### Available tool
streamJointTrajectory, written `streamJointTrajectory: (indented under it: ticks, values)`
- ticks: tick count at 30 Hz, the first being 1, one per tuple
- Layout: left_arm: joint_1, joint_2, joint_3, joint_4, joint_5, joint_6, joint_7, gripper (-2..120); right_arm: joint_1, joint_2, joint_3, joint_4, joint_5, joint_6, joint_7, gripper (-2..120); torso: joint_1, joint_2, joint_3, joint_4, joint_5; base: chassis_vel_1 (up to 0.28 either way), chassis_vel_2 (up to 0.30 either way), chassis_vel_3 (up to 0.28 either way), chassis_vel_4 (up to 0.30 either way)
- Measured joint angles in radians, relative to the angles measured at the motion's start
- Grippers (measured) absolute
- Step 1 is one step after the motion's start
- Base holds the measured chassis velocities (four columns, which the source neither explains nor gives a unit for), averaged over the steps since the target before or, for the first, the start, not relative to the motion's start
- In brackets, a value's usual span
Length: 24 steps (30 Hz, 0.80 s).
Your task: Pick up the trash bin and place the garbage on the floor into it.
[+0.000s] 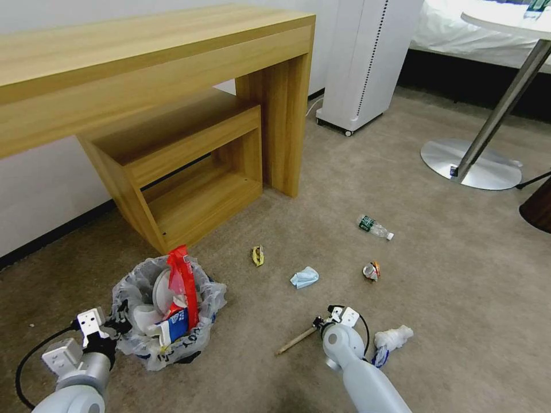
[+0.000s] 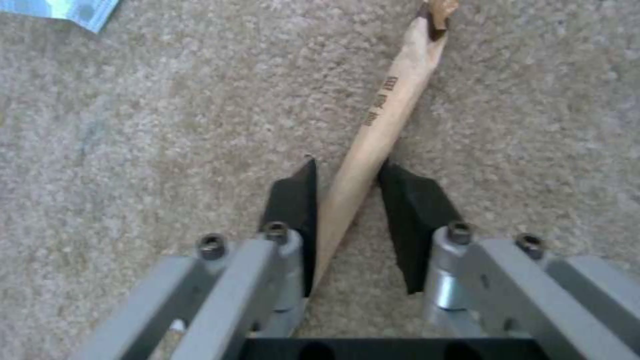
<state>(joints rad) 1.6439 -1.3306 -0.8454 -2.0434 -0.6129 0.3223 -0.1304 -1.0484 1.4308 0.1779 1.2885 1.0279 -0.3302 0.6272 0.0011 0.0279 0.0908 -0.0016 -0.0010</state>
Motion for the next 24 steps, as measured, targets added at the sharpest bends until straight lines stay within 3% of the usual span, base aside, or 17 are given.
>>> streamJointTrajectory:
  ticks: [2, 8, 12, 24]
  values:
    - [0.0, 0.0, 0.0, 0.0, 0.0, -0.001, 0.0, 1, 0.0, -0.002, -0.002, -0.002, -0.003, 0.0, -0.003, 14, 0.0, 0.0, 0.0, 0.0, 0.0001, 0.0, 0.0, 0.0, 0.0]
    - [-0.003, -0.001, 0.002, 0.003, 0.001, -0.004, 0.0, 1, 0.0, -0.004, -0.007, -0.001, -0.008, 0.0, -0.005, 11, 0.0, 0.0, 0.0, 0.0001, -0.0001, 0.0, 0.0, 0.0, 0.0]
    - [-0.005, -0.001, 0.003, 0.005, 0.001, -0.004, 0.001, 1, -0.005, -0.009, -0.012, 0.005, -0.017, -0.001, -0.007, 0, 0.0, 0.0, 0.0, 0.0001, 0.0, 0.0, 0.0, 0.0, 0.0]
    - [-0.006, -0.001, 0.006, 0.006, 0.004, -0.005, 0.001, 1, -0.058, -0.068, -0.001, 0.113, -0.046, 0.003, -0.045, 0, 0.0, 0.0, 0.0, -0.0001, -0.0001, 0.0, 0.0, 0.0, 0.0]
